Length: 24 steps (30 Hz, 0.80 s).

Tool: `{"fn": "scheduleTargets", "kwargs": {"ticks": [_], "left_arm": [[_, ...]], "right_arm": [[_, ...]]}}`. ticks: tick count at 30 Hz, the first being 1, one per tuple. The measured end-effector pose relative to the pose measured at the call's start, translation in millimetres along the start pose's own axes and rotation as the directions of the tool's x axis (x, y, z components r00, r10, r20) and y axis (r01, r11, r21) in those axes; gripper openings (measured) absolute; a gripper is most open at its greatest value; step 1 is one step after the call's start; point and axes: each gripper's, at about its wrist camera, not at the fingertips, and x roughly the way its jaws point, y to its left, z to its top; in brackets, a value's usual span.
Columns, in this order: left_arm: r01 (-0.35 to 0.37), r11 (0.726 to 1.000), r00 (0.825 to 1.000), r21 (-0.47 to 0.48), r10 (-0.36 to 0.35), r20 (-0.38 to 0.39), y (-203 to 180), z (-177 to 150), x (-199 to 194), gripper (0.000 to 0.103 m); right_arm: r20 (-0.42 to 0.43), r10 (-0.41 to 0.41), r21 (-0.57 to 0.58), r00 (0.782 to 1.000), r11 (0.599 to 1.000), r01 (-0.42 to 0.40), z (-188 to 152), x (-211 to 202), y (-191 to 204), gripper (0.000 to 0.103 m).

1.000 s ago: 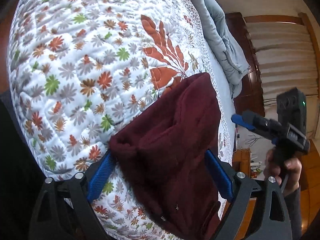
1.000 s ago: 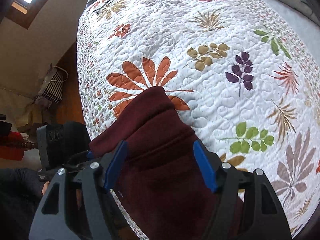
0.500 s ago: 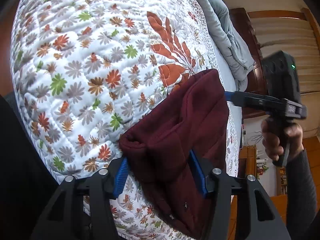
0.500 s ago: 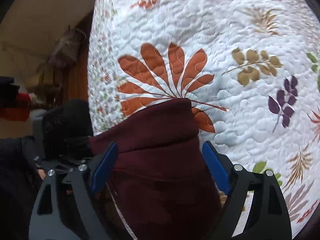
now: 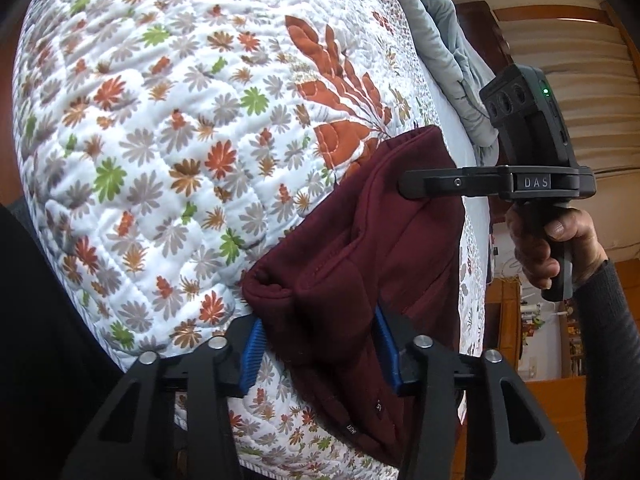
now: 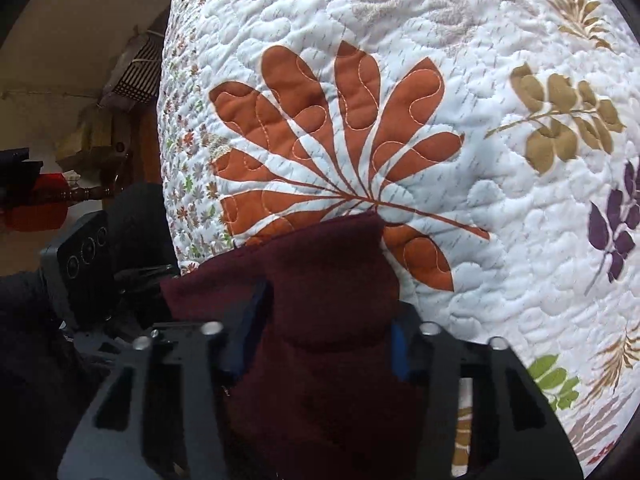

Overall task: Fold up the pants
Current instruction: 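Close the left tool on the pants end while the right tool grasps beside it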

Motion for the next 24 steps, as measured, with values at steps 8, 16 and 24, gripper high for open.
{"fn": "scheduleTargets", "kwargs": {"ticks": [8,16,24], "left_arm": [[0.022,0.998,0.999,0.067,-0.024,0.024,-20.9,4.3,-9.4,0.035],[0.036,0.984,0.996,0.177,-0.049,0.069,-58.5,0.1,-23.7,0.032],[0.072,0.949,0.991,0.306,-0.104,0.088,-109.5,-6.2,-38.6,0.031]], "right_arm": [[0.055,-0.077,-0.02,0.996,0.997,0.078,-17.0,-24.3,21.5,0.03],[0.139,-0.172,-0.046,0.975,0.983,0.18,-47.3,-64.0,53.8,0.025],[0.249,-0.24,-0.016,0.938,0.968,0.252,-93.8,-107.5,76.5,0.023]]}}
